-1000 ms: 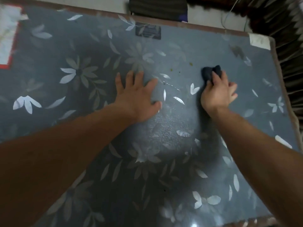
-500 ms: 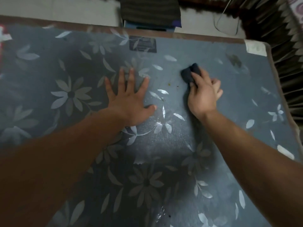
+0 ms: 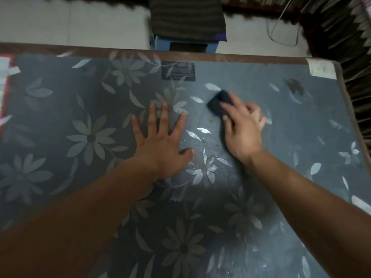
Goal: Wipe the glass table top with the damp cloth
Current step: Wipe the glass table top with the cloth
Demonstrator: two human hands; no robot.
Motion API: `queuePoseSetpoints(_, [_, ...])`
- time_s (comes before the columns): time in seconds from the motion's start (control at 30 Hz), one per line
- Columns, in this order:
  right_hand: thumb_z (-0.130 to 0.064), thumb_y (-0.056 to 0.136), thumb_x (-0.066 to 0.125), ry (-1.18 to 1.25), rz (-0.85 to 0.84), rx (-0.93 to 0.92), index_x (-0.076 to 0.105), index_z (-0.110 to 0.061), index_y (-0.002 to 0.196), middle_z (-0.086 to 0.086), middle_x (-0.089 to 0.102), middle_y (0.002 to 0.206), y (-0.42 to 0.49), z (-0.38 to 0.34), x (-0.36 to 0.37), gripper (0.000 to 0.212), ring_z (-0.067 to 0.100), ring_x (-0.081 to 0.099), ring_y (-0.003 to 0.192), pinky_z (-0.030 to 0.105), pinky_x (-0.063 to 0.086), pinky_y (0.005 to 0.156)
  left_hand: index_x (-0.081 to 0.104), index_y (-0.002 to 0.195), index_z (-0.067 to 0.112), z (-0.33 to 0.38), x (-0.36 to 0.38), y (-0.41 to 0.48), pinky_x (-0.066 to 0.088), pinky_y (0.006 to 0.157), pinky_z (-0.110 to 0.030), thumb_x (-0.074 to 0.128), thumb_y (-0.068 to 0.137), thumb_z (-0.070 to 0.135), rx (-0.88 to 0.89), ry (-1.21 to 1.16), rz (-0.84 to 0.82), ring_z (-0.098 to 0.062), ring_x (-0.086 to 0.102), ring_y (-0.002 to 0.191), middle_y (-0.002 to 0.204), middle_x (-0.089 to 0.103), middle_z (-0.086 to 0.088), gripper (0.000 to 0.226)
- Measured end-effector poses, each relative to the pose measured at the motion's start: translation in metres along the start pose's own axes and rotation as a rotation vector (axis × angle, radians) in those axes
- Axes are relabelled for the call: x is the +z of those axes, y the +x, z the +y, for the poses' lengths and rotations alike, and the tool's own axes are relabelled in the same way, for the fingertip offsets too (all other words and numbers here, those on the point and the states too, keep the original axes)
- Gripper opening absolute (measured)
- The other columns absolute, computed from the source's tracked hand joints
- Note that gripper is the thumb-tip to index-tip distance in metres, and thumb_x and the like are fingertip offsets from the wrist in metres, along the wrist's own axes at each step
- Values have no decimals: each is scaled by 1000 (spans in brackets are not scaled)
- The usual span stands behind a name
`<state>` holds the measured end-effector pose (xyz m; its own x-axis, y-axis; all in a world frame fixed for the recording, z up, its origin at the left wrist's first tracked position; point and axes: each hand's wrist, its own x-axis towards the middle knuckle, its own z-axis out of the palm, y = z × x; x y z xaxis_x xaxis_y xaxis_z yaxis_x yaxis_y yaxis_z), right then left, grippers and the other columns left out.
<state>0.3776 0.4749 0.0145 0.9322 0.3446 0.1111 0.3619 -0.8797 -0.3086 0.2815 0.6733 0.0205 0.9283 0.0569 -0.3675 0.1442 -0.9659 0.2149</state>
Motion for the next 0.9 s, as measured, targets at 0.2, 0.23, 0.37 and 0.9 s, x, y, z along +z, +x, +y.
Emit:
queuePoseSetpoints(0.2, [-22, 98, 48, -95, -29, 13, 58, -33, 134, -12, 40, 156, 22, 44, -15, 39, 32, 39, 117, 33, 17, 85, -24, 148, 40, 1, -2, 0, -16, 107, -69, 23, 82, 77, -6, 2, -15, -33, -40, 139, 155, -37, -9, 89])
queuePoseSetpoints(0.23, [-23, 99, 45, -99, -6, 118, 55, -34, 136, -13, 37, 156, 45, 45, -12, 39, 34, 38, 119, 35, 18, 86, -24, 148, 40, 1, -2, 0, -16, 107, -69, 24, 82, 77, -6, 2, -16, -33, -40, 139, 155, -37, -8, 89])
queuePoseSetpoints(0.37, [-28, 100, 42, -49, 39, 254, 53, -36, 138, -14, 36, 156, 100, 18, -1, 41, 32, 35, 124, 35, 18, 88, -25, 147, 40, 0, -1, 1, -16, 107, -70, 24, 82, 77, -6, -7, -5, -32, -40, 139, 155, -37, -8, 89])
queuePoseSetpoints(0.9, [-27, 95, 49, 10, -63, -174, 56, -37, 135, -14, 41, 153, 103, -19, 17, 42, 28, 39, 117, 35, 22, 87, -29, 145, 43, 0, 0, 1, -17, 107, -69, 21, 80, 80, -21, 6, 3, -30, -40, 139, 154, -39, -5, 91])
